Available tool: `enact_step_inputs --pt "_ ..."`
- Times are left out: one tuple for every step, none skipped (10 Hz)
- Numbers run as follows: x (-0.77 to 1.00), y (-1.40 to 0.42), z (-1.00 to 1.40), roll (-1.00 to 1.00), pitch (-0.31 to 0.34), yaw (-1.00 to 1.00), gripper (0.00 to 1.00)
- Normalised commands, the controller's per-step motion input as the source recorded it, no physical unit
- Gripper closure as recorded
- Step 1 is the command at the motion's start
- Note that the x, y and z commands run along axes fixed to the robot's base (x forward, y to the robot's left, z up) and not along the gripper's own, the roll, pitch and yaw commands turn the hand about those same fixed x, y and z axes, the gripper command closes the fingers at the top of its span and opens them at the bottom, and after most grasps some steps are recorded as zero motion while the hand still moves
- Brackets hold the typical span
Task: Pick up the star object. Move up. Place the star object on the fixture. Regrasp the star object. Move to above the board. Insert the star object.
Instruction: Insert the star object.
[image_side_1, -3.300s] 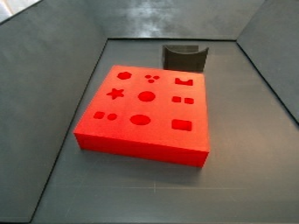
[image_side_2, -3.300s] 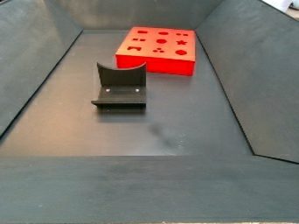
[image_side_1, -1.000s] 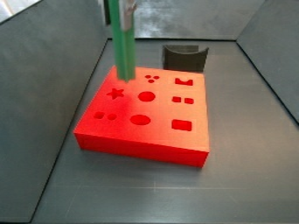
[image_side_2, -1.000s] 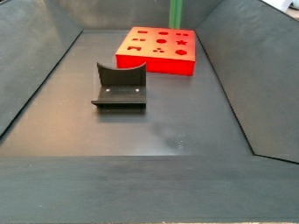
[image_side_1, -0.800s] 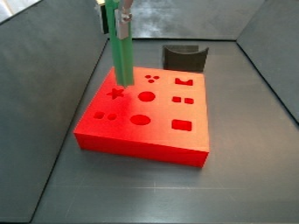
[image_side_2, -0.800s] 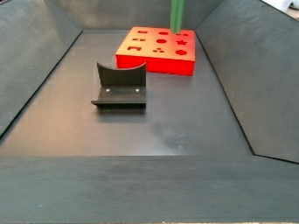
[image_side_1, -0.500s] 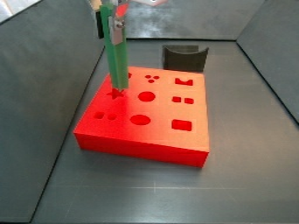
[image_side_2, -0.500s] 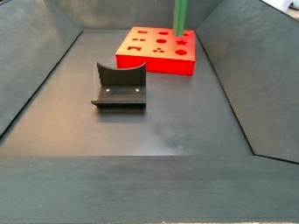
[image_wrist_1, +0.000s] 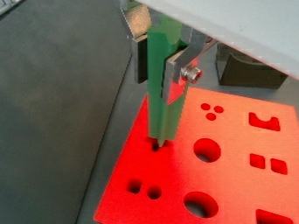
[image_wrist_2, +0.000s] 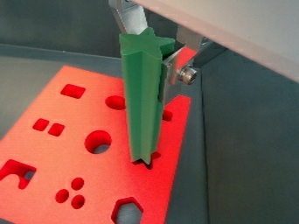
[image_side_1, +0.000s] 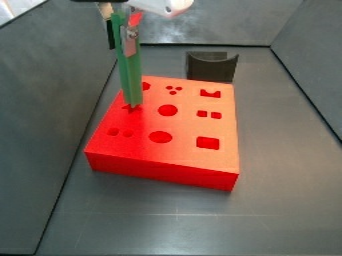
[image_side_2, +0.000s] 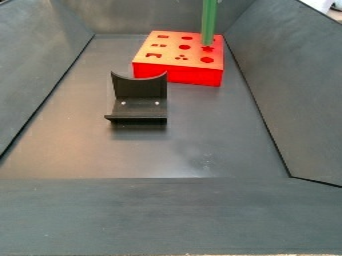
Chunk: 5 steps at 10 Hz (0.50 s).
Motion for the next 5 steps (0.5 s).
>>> enact_step_inputs --pt "0.00 0.00 -0.02 0.00 0.000 0.00 1.00" --pt "0.00 0.00 -0.09 0.00 -0.009 0.00 1.00" --pt "0.00 0.00 -0.11 0.00 -0.016 0.00 1.00" --pt "0.00 0.00 -0.03 0.00 -0.013 0.00 1.00" --pt "0.00 0.00 -0.06 0.00 -0.034 0.00 1.00"
